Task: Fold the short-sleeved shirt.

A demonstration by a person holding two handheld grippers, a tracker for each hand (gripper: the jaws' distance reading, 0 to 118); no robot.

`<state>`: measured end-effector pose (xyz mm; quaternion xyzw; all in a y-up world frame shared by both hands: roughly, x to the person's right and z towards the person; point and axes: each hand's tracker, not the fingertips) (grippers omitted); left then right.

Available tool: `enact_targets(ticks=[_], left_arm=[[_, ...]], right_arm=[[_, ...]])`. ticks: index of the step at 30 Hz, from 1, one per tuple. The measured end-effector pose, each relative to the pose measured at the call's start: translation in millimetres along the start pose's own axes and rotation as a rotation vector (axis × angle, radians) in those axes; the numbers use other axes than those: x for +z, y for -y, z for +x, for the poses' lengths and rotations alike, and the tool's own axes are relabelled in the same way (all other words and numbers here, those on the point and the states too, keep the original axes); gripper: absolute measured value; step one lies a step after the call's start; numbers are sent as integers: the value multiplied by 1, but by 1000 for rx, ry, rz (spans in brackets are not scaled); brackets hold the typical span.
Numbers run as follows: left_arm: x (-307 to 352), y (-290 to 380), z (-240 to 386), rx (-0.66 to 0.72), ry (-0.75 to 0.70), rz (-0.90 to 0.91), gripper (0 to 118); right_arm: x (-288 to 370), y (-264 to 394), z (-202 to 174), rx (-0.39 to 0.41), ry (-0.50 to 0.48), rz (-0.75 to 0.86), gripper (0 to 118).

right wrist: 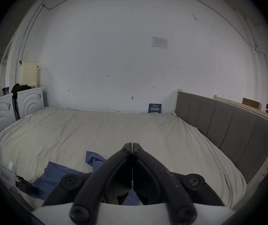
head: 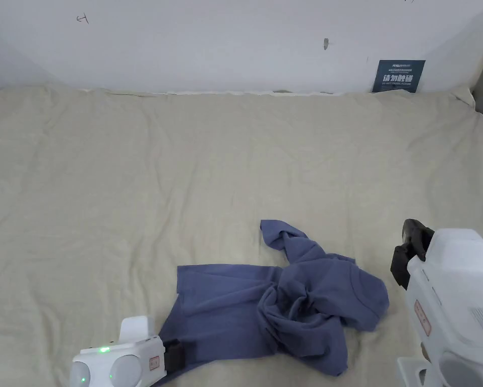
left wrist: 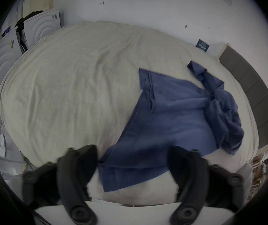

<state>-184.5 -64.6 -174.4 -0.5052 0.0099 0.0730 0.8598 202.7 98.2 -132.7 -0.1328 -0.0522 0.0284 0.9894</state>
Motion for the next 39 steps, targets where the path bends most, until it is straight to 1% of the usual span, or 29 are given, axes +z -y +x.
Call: enact_targets(ticks=[1, 2, 3, 4, 6, 7, 9, 12, 13, 14, 17, 18, 19, 20, 21, 23, 24, 25, 26, 28, 29, 32, 34, 36, 39], left_arm=[[-1, 3, 4, -38, -48, 25, 61], [2, 5, 7, -70, -43, 60, 44], [5, 5, 11, -83, -41, 57, 18], [10, 4, 12, -75, -24, 58, 7], [16, 2, 15, -33, 78, 71, 7], [17, 0, 17, -46, 56, 64, 7], [24, 0, 19, -72, 53, 133, 7], [37, -4, 20, -82, 77, 185, 7], [40, -5, 19, -82, 86, 198, 7], [44, -7, 18, -81, 103, 211, 7], [50, -11, 12, -84, 139, 234, 7], [50, -13, 11, -81, 146, 232, 7], [49, -15, 9, -76, 152, 232, 7], [48, -16, 7, -71, 157, 230, 7], [46, -17, 6, -66, 157, 226, 7], [43, -19, 3, -54, 160, 218, 7], [42, -19, 2, -48, 163, 214, 7], [41, -20, 1, -43, 167, 208, 7], [41, -21, 0, -38, 171, 204, 7], [42, -28, 0, -27, 178, 199, 7], [43, -33, -1, -16, 187, 200, 7], [53, -62, -5, 52, 236, 246, 7], [63, -91, -8, 70, 249, 298, 7], [76, -131, -8, 61, 231, 369, 7], [103, -198, -8, 30, 196, 480, 7]], right_arm=[[-1, 1, 1, 0, 3, -5, 2], [-3, 2, 3, 0, 5, -14, 2], [-5, 4, 5, -2, 7, -29, 2], [-8, 6, 7, -4, 11, -51, 6], [-20, 12, 13, -11, 20, -127, 22], [-27, 15, 15, -10, 14, -167, 33], [-48, 26, 19, -13, -9, -270, 73], [-86, 49, 23, -36, -27, -465, 91], [-98, 58, 23, -48, -28, -510, 108], [-110, 68, 24, -64, -34, -546, 118], [-142, 95, 22, -64, -41, -653, 118], [-153, 103, 21, -45, -51, -692, 116], [-160, 111, 20, -43, -56, -713, 111], [-167, 118, 17, -41, -50, -738, 96], [-172, 124, 15, -43, -65, -770, 78], [-175, 132, 12, -74, -114, -802, 41], [-168, 130, 8, -68, -103, -773, 31], [-161, 126, 4, -53, -106, -737, 13], [-159, 123, 3, -50, -134, -724, 11], [-153, 110, -1, -2, -111, -712, 11], [-143, 94, -3, 32, -106, -657, 11], [-134, 51, 6, 83, -92, -519, 11], [-136, 16, 17, 109, -87, -440, 11], [-136, -27, 25, 128, -81, -356, 11], [-144, -91, 40, 131, -71, -252, 11]])
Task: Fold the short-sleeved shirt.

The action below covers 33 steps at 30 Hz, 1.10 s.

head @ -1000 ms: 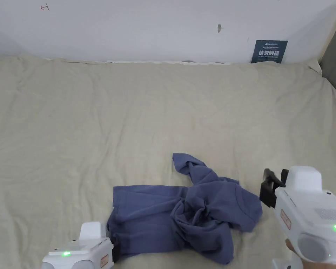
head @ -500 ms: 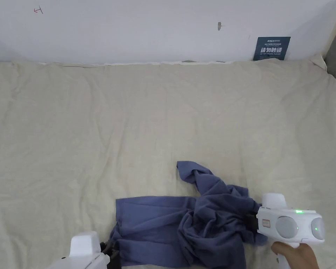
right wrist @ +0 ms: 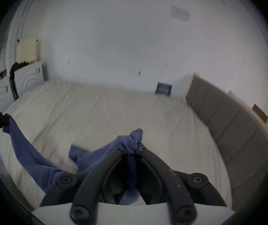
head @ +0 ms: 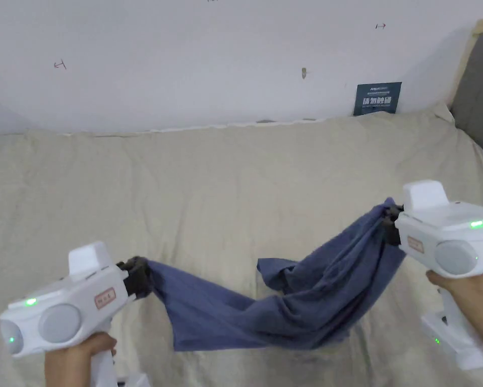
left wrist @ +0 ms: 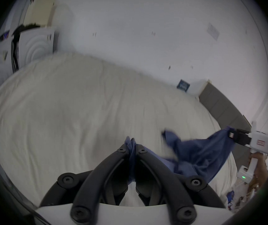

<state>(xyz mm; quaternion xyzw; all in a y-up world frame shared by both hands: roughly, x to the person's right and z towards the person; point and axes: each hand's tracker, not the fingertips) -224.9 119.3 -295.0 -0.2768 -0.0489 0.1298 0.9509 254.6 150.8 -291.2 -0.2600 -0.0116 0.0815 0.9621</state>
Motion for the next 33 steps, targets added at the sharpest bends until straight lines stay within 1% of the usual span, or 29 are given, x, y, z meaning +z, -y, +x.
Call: enact_targets(ticks=[1, 4, 6, 8, 9, 14, 18, 21, 24, 27, 29, 33], left_arm=[[-2, -22, 1, -11, -6, 28, 7], [-5, -95, 11, -22, -28, 105, 7], [-9, -140, 16, -23, -37, 165, 7], [-11, -179, 24, -20, -56, 196, 7], [-14, -198, 28, -19, -43, 222, 7], [-36, -262, 48, -96, -135, 298, 7], [-72, -284, 49, -98, -187, 301, 7], [-106, -278, 44, -119, -215, 302, 7], [-141, -253, 34, -126, -247, 261, 7], [-170, -210, 16, -127, -279, 176, 7], [-183, -176, -2, -106, -281, 115, 7], [-187, -96, -39, -90, -307, -23, 7]], right_arm=[[2, -17, 7, -7, 14, 30, 11], [11, -73, 21, 13, 56, 116, 11], [11, -108, 31, 1, 73, 154, 11], [10, -134, 39, 20, 98, 194, 11], [6, -149, 43, 28, 107, 215, 11], [-16, -198, 63, -8, 114, 249, 11], [-41, -209, 70, -22, 114, 258, 11], [-67, -206, 68, -36, 93, 241, 11], [-103, -178, 54, -32, 92, 198, 11], [-131, -139, 41, -41, 64, 118, 11], [-145, -108, 32, -64, 48, 57, 11], [-154, -30, 11, -103, 6, -83, 11]])
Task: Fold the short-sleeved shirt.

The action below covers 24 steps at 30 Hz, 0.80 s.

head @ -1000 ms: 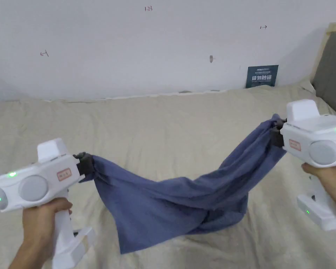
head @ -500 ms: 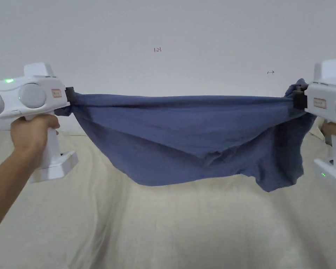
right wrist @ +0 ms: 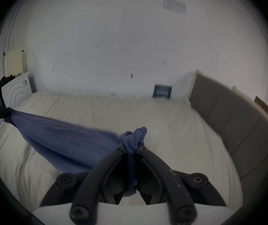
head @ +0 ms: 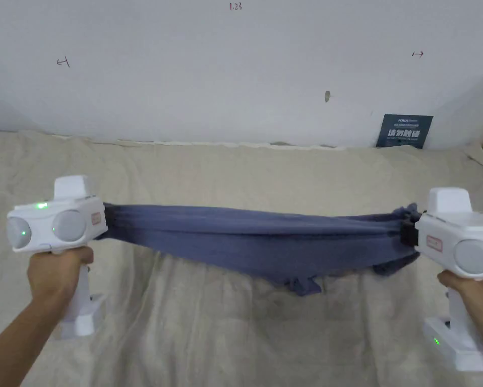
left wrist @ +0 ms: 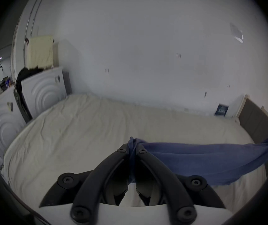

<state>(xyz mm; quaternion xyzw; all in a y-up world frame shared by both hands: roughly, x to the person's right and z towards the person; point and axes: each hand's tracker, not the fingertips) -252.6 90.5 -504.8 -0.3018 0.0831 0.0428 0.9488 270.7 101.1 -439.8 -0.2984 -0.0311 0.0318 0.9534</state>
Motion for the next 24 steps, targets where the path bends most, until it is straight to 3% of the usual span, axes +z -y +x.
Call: enact_targets(ticks=[8, 12, 17, 24], left_arm=[[41, 163, -70, 73, -17, -219, 7], [88, 219, -95, 68, -28, -278, 7], [139, 261, -116, 42, -41, -339, 7], [173, 298, -129, -1, -60, -416, 7]], right_arm=[[29, 156, -1, -154, -38, -244, 11], [70, 205, 2, -202, -49, -273, 11], [123, 248, -4, -216, -57, -296, 11], [164, 301, -10, -172, -50, -371, 11]])
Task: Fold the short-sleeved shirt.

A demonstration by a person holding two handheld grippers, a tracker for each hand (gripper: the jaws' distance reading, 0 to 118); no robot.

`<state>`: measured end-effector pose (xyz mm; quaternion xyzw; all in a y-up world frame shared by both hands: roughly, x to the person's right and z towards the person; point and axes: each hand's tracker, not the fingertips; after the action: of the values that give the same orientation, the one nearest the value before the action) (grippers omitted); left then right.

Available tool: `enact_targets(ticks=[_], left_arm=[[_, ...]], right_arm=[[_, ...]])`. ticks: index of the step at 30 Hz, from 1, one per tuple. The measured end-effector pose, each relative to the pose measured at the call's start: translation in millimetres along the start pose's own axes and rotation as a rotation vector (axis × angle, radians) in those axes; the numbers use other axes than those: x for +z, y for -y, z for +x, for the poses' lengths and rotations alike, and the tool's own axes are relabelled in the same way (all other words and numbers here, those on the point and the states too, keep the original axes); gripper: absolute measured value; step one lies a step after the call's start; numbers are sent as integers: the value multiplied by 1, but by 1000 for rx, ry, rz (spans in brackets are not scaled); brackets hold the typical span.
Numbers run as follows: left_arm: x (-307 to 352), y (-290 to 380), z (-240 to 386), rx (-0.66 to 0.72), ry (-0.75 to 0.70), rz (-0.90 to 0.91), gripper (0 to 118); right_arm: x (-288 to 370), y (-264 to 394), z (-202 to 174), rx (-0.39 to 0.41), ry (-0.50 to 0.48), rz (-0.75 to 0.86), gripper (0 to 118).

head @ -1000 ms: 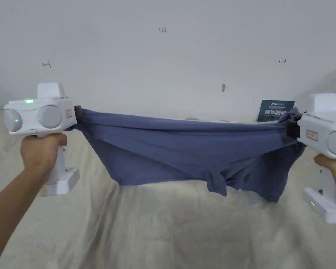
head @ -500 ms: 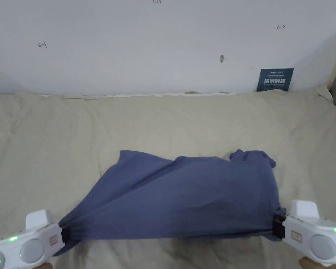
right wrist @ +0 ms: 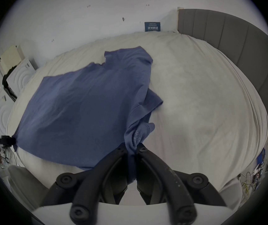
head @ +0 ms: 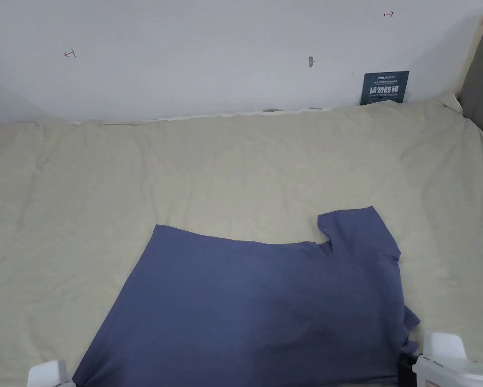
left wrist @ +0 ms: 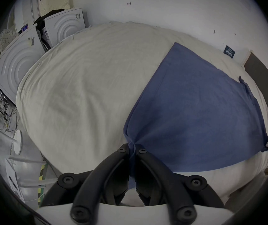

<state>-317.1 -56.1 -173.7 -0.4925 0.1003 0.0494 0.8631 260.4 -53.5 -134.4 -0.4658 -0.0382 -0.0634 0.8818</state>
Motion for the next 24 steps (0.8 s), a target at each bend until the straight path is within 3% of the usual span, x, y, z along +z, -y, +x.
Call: enact_targets(ticks=[7, 8, 9, 11, 12, 13, 14, 24], left_arm=[[3, 1, 11, -40, -29, -17, 10], [5, 0, 12, -45, -49, -7, 23], [9, -4, 14, -40, -65, 5, 43], [26, -14, 17, -15, -33, 54, 99], [38, -21, 21, -1, 13, 112, 114], [53, -29, 27, 14, 44, 194, 118], [66, -36, 32, 14, 71, 255, 115], [187, -100, 115, -89, 209, 842, 114]], right_arm=[[-8, 23, -6, 4, 20, -13, 12], [-5, 18, -8, 11, 22, -17, 15], [2, 15, -11, 15, 31, -14, 29], [17, 4, -9, -6, 28, 54, 67], [28, -3, -8, -19, 21, 104, 92], [47, -20, -14, -22, 20, 166, 105], [61, -29, -15, -23, 21, 225, 108], [184, -115, -50, 59, 82, 721, 106]])
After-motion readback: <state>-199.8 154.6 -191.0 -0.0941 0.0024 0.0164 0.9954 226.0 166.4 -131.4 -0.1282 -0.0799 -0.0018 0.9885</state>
